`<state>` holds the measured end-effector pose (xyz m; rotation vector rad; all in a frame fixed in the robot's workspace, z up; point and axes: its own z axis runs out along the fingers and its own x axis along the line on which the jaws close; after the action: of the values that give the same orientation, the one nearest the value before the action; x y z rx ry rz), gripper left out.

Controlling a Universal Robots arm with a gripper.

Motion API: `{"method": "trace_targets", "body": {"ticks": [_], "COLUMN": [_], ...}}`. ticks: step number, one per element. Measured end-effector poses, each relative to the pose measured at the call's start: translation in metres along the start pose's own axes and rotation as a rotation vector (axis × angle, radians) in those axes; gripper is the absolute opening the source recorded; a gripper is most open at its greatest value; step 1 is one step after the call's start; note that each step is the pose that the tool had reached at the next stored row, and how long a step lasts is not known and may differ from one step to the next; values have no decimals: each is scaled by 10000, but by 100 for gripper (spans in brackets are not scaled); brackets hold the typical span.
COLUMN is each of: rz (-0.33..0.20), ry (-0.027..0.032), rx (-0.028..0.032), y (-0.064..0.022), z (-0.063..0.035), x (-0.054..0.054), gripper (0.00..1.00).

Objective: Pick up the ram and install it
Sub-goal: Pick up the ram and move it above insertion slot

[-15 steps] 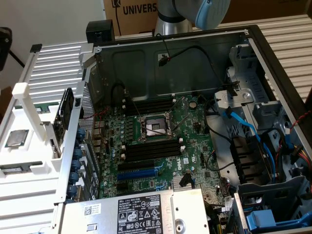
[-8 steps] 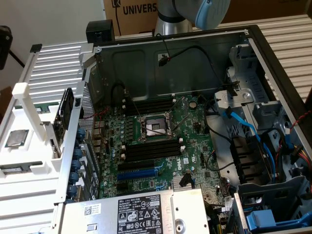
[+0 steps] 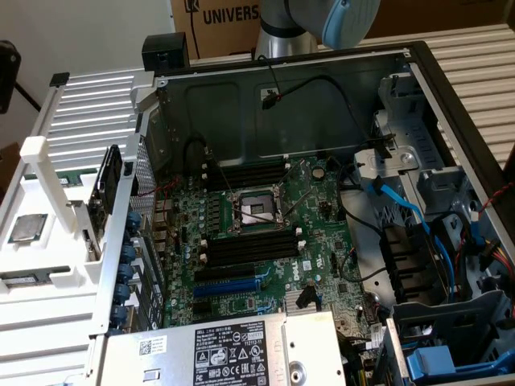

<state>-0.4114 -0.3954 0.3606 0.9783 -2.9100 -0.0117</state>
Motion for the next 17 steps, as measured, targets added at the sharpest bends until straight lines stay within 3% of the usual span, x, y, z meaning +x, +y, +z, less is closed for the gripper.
{"method": "trace_targets", "body": {"ticks": [6,14,17], "rz": [-1086,-2342,-2867], "ry": [-50,-294,-319], "rx": [136,445,485], "y": [0,-1,-1], "z": [1,14,19], "x": [0,-1,-2], "gripper": [10,10,10]}}
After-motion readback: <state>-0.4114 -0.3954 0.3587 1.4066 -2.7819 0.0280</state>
